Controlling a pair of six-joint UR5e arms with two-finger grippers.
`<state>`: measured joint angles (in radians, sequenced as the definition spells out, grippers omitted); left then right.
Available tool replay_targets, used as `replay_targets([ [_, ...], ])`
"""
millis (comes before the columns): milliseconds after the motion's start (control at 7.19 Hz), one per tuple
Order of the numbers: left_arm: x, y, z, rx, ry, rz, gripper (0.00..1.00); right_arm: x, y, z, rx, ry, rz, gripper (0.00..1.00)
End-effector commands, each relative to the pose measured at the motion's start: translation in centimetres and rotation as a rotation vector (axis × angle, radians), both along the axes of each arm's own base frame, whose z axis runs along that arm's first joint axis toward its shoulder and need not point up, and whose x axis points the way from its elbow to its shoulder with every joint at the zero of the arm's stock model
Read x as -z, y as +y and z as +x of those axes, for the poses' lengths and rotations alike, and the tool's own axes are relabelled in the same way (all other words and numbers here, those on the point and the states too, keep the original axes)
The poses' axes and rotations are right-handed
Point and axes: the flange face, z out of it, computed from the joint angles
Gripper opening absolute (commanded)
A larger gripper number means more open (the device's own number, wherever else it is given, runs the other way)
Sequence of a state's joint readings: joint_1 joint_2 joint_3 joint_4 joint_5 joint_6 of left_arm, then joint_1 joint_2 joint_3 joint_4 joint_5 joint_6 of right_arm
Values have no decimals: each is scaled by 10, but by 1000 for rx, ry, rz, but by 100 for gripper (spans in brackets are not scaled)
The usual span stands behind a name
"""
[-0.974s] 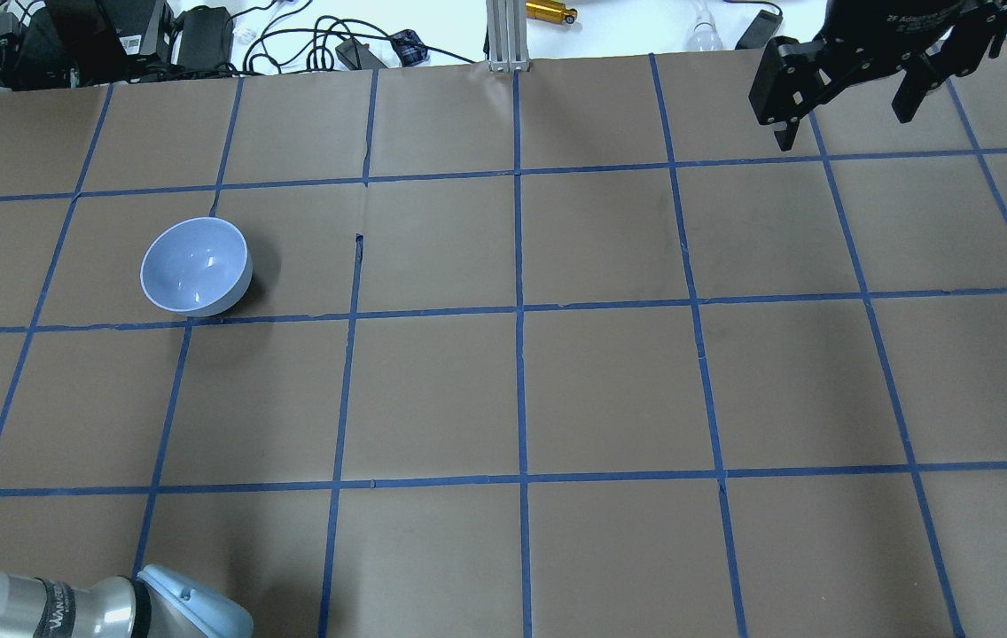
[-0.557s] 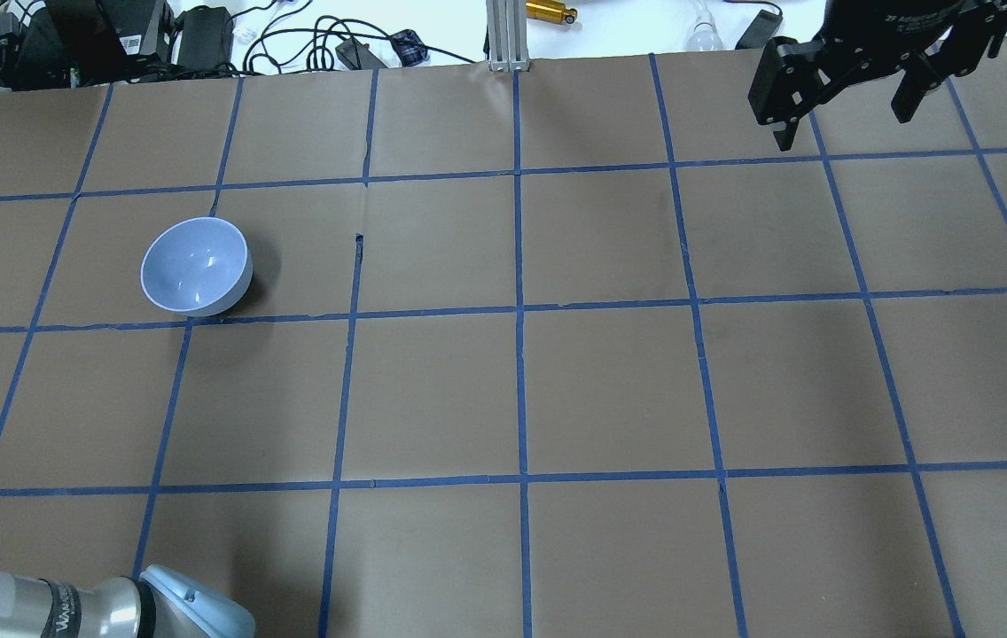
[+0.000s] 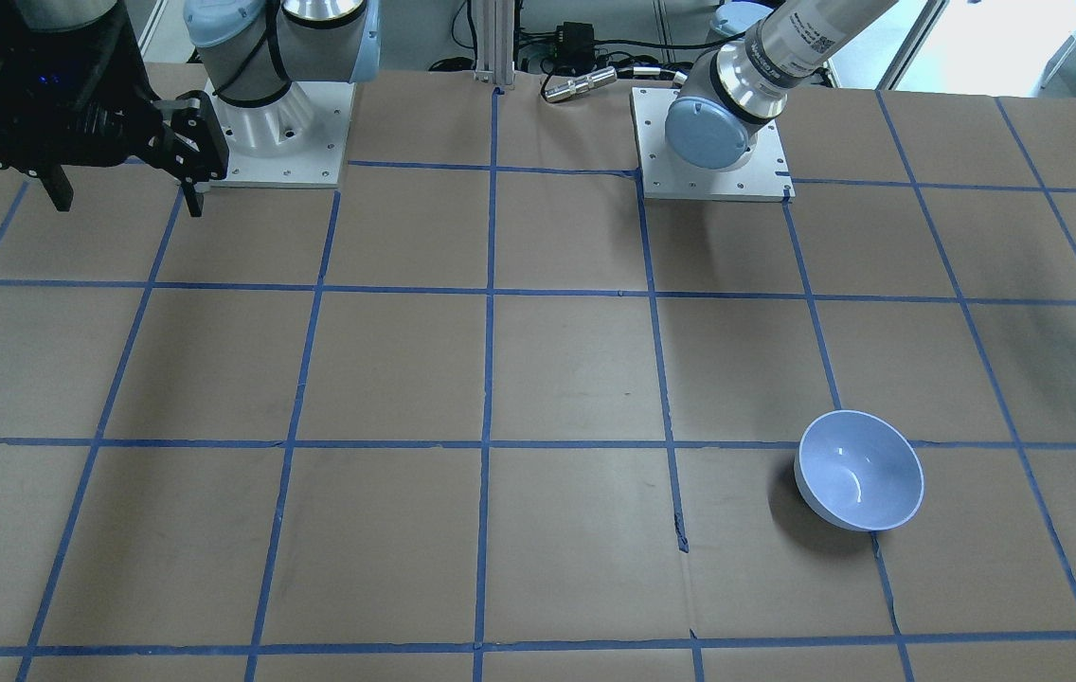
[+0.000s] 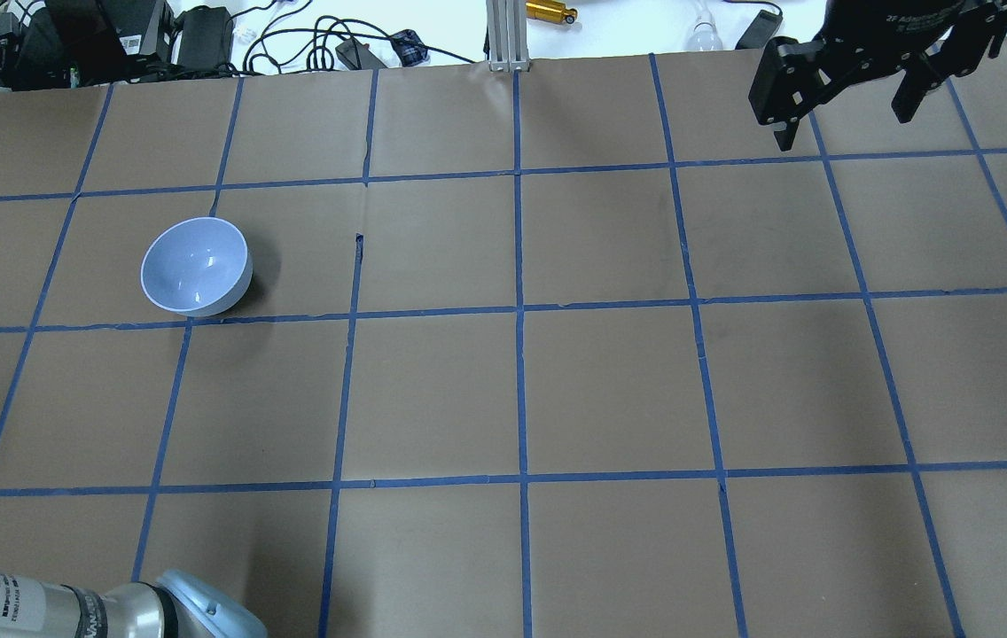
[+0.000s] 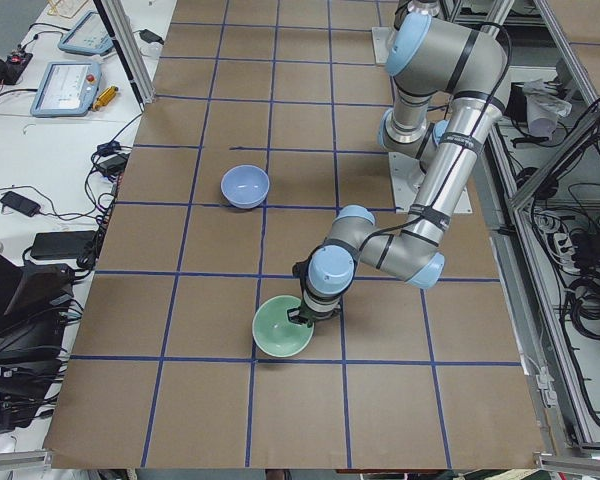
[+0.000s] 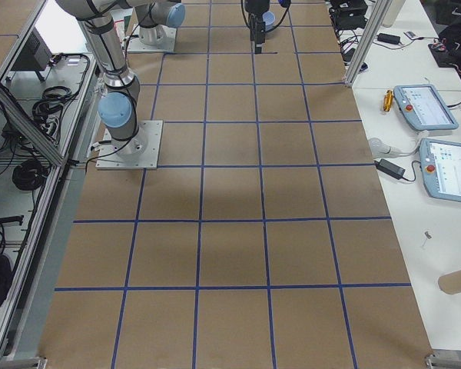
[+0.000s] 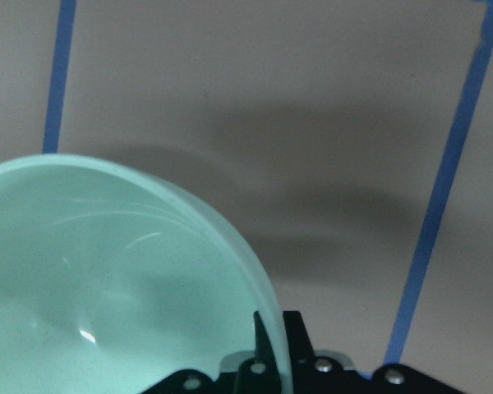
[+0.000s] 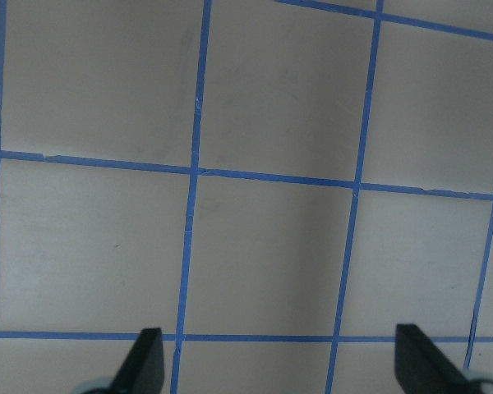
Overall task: Stack green bowl on blue bowl
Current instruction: 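Carry the pale green bowl with the left gripper toward the blue bowl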
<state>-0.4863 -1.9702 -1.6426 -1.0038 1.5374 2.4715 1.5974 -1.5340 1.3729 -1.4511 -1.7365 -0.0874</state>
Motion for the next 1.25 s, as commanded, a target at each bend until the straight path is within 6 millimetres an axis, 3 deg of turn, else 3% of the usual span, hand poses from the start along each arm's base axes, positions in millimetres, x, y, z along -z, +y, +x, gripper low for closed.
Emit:
replay_targets([
  [0, -43, -46, -58, 39, -50, -33, 0, 0, 0, 0, -1, 0, 0, 100],
  [278, -70, -93, -130, 119, -72, -66, 0, 0, 0, 0, 1, 0, 0, 100],
  [696, -98, -153, -261, 179, -83, -116, 0, 0, 0, 1, -1, 0, 0, 100],
  [1113, -81, -187, -382, 98, -12, -117, 0, 0, 0, 0, 1, 0, 0, 100],
])
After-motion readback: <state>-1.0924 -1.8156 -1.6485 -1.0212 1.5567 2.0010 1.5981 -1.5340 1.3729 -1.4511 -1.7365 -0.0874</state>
